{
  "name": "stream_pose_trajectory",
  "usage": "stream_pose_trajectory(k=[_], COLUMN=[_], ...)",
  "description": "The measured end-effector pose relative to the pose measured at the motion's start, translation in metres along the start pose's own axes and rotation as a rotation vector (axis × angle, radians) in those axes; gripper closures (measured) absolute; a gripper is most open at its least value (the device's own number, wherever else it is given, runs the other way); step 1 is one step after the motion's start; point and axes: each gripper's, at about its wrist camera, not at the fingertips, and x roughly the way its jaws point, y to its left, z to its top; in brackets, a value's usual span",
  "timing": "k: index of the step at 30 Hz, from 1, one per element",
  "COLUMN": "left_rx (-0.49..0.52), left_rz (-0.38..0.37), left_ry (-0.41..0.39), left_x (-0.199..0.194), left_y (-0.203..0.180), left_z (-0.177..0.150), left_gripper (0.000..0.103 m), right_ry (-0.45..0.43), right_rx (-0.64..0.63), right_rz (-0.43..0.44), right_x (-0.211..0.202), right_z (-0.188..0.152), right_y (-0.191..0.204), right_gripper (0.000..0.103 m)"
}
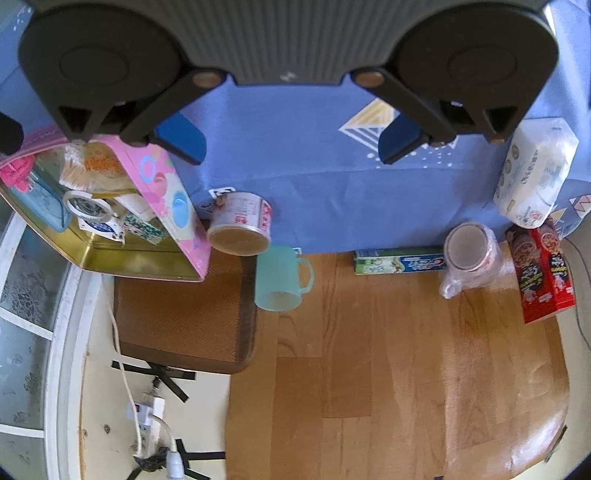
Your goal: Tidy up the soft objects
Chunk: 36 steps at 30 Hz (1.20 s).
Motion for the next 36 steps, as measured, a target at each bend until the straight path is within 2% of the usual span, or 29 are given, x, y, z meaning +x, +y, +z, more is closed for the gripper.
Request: stream_pose_trajectory(k=[10,28,36], left_rx=[0.018,0.076,0.113], left_rz=[0.055,-0.009,0.006], left_ry=[-0.051,0.009,0.032], left_x=[-0.006,-0.001,0.008], left_y=[0.009,-0.024,-0.046], left_z=[-0.006,-0.008,-0.007], left_gripper=[0.0,0.0,0.0], right_ry=[0.014,-0.008,-0.008], right_rx=[-0.022,0.012,0.068], right_rz=[-0.004,-0.027,-0.041], right_x=[0.002,-0.002,0.001], right_z=[-0.004,-0.011,-0.015], right_y=[0.014,-0.008,-0.033], right_gripper=[0.0,0.0,0.0])
